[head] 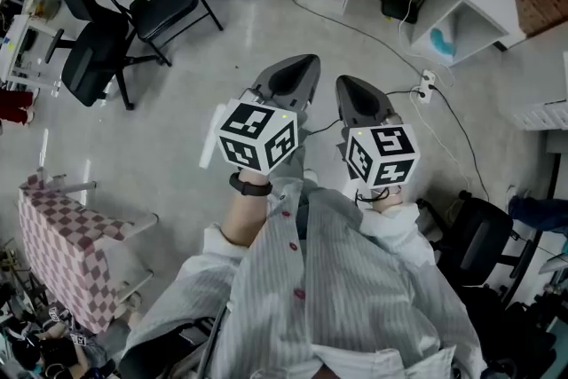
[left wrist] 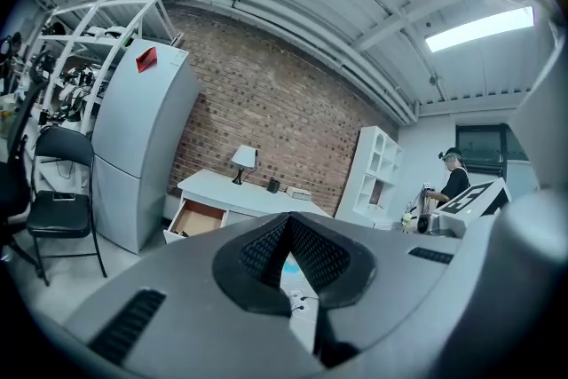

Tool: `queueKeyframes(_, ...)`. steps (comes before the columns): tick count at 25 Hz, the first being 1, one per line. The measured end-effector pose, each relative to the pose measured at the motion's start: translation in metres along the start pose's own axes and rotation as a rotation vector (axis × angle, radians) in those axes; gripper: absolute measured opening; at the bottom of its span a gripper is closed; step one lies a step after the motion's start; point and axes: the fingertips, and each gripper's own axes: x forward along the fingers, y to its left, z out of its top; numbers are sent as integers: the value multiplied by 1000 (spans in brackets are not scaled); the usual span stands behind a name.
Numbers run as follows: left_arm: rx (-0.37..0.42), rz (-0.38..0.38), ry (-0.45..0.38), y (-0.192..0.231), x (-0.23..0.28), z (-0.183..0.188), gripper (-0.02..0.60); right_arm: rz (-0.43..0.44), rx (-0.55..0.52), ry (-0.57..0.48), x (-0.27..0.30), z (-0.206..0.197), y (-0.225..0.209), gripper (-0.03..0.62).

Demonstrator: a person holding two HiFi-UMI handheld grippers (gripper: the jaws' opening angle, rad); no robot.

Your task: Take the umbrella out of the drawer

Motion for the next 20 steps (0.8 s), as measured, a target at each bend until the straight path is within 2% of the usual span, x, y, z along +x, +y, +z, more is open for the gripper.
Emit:
queueKeyframes(8,15,-28,8,30,59,10,9,-41,0,11,45,10,-43,35)
queueKeyframes(20,73,-62,42,110,142,52,9,-85,39,11,149,48,-92,35)
